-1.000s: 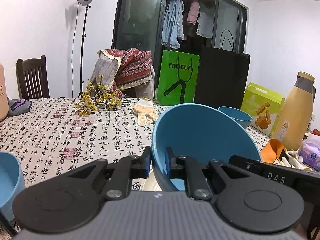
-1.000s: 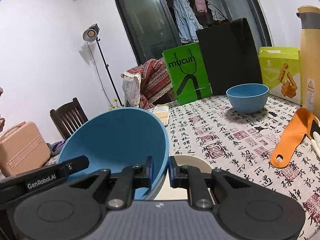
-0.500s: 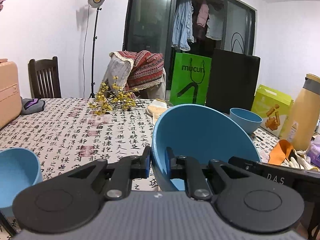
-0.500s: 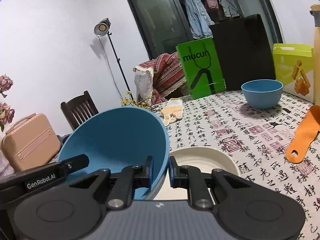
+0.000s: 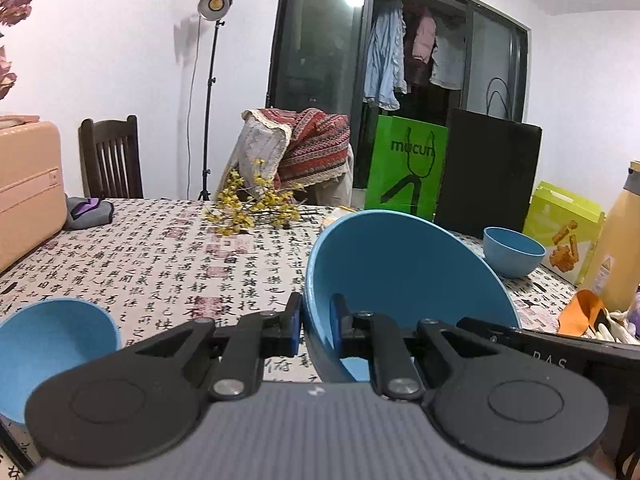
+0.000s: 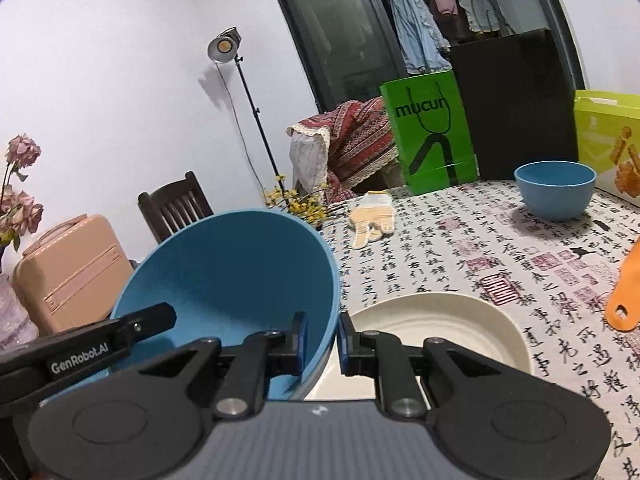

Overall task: Organize plates and bowls
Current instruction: 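Carry the held blue bowl past the cream plate toward the other blue bowl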

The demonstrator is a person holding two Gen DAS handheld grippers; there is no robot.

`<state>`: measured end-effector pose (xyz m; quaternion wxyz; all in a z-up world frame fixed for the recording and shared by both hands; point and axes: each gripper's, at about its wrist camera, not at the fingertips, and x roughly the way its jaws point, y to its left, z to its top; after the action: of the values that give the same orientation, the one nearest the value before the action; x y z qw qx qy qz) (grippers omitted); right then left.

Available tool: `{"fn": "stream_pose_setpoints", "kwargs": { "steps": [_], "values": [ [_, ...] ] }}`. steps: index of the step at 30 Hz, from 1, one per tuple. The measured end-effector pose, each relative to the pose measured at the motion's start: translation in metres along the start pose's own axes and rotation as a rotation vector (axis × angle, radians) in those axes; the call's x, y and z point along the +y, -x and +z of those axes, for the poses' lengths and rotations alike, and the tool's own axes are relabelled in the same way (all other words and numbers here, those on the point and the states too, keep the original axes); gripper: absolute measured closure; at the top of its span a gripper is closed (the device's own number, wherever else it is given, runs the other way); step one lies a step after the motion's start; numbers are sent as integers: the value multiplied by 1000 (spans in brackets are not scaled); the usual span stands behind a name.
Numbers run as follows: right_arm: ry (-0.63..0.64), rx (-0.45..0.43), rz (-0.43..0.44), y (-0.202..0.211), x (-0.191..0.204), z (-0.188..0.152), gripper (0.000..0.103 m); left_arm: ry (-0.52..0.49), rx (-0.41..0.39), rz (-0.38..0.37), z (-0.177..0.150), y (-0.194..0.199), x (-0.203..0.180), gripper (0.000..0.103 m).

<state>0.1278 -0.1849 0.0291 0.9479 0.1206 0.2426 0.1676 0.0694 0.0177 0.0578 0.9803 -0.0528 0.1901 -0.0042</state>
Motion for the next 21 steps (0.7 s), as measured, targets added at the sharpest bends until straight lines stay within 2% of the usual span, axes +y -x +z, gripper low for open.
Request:
{"fn": "stream_pose_setpoints", "kwargs": {
  "steps": [21],
  "values": [
    [46,29,58,-23,45,-2,88,55,-19,62,3,10,44,88]
  ]
}}
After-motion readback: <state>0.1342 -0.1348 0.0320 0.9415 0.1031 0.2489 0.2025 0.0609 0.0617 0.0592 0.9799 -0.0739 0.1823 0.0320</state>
